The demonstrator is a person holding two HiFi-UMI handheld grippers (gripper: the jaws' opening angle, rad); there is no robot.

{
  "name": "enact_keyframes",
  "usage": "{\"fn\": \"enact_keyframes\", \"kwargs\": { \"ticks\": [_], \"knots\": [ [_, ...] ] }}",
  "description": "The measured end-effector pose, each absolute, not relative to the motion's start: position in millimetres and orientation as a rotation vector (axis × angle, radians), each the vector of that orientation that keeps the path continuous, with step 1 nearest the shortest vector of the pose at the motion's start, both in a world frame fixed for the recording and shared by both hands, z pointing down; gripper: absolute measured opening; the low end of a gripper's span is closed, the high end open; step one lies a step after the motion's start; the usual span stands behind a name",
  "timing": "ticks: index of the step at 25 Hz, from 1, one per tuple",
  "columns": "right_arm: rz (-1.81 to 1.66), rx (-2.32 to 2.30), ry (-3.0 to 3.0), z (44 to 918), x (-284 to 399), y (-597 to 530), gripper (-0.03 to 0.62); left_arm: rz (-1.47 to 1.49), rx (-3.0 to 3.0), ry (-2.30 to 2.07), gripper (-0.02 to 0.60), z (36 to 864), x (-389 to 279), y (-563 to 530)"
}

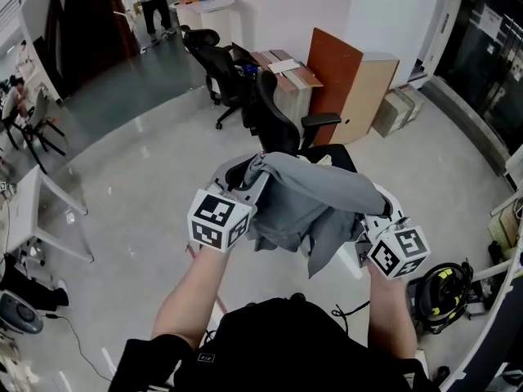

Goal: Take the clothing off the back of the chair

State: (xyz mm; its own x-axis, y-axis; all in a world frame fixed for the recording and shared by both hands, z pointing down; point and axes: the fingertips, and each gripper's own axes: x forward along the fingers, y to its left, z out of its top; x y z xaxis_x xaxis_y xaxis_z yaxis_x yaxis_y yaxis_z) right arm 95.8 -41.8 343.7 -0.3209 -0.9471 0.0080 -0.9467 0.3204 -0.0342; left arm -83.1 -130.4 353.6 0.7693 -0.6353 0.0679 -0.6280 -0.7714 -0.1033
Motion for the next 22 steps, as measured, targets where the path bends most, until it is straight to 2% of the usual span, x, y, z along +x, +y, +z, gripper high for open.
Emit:
{"fn": "enact_keyframes", "kwargs": {
  "ticks": [22],
  "knots": [
    [-0.09,-1.758,2.538,348,121,-63,0.037,-0.198,-2.832,1.062,0.101,341,-62,-143]
  ]
}}
